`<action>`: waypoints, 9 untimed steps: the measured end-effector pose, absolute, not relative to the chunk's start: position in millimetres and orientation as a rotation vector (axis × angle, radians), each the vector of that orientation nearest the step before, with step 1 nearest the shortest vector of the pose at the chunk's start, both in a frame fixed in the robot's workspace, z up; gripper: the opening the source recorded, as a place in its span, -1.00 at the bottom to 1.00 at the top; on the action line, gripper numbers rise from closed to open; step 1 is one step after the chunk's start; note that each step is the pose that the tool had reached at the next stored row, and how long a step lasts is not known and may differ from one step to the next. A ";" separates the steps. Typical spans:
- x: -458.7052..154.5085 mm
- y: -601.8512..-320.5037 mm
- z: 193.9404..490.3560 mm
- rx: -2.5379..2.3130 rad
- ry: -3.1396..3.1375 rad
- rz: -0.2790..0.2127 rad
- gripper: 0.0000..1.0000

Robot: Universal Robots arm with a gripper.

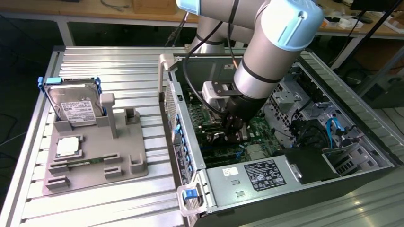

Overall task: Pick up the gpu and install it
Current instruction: 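Insert the gpu into the slot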

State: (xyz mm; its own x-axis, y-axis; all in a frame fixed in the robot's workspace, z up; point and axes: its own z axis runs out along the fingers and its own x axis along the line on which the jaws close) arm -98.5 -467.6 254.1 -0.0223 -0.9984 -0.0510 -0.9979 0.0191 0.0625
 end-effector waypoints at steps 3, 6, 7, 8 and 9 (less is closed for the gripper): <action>-98.4 -467.5 253.9 2.192 -2.238 -0.126 -0.46; -98.4 -467.5 253.9 2.192 -2.238 -0.126 -0.46; -98.4 -467.5 253.9 2.192 -2.238 -0.126 -0.46; -98.4 -467.5 253.9 2.192 -2.238 -0.126 -0.46; -98.4 -467.5 253.9 2.192 -2.238 -0.126 -0.46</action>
State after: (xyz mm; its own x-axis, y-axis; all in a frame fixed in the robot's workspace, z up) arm -98.4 -467.5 253.9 -0.0223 -0.9984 -0.0514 -0.9979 0.0191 0.0623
